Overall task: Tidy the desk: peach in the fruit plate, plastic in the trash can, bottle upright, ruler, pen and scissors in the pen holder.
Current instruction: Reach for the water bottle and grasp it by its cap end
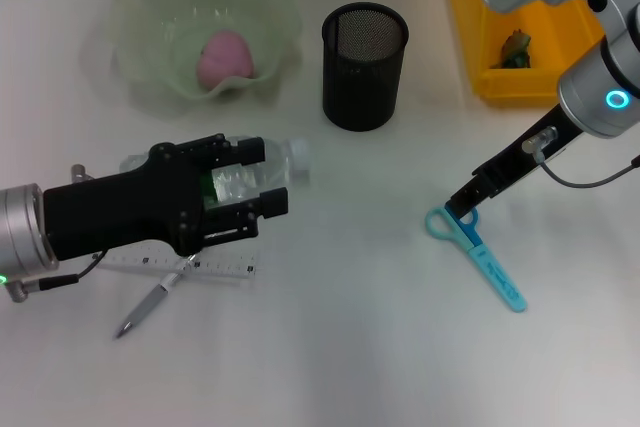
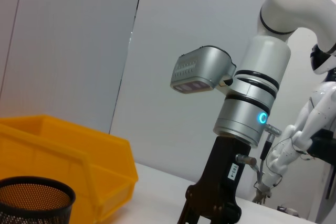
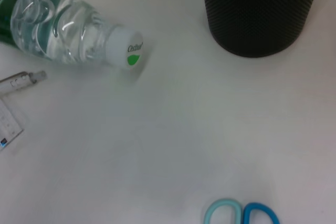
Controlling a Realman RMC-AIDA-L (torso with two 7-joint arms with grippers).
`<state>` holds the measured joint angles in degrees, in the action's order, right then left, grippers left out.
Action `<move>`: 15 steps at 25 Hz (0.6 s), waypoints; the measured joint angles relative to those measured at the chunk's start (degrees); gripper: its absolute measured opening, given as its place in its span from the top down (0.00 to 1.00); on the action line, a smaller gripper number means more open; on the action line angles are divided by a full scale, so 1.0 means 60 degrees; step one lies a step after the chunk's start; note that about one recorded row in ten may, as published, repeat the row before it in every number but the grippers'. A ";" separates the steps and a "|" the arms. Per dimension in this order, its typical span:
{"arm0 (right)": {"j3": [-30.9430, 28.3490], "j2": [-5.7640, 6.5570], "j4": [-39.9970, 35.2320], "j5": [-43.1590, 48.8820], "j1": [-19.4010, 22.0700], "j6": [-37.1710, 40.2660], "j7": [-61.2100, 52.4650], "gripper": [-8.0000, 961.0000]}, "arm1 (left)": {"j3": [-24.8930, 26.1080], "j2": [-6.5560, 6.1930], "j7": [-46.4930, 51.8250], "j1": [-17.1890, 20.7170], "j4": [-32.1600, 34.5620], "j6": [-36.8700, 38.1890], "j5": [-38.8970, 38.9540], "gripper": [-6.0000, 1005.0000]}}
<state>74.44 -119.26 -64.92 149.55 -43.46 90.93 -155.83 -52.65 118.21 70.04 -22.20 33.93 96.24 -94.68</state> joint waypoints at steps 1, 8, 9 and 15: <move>0.0000 0.0000 0.0014 0.0007 -0.0010 0.0014 0.0000 0.36 | 0.0017 0.0000 0.0009 -0.0005 -0.0001 -0.0003 0.0002 0.30; 0.0000 0.0007 0.0017 0.0320 -0.0070 0.0054 -0.0038 0.36 | 0.0385 0.0007 0.0059 -0.0159 -0.0042 -0.0154 0.0011 0.30; 0.0000 0.0004 0.0017 0.0399 -0.0082 0.0055 -0.0046 0.36 | 0.0427 0.0011 0.0062 -0.0187 -0.0058 -0.0187 0.0012 0.30; -0.0015 -0.0001 0.0027 0.0466 -0.0084 0.0065 -0.0030 0.36 | 0.0511 0.0015 0.0071 -0.0331 -0.0072 -0.0522 0.0011 0.30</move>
<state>74.35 -119.27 -64.76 152.35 -43.96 91.32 -156.01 -49.58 118.30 70.46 -24.18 33.50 93.11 -94.61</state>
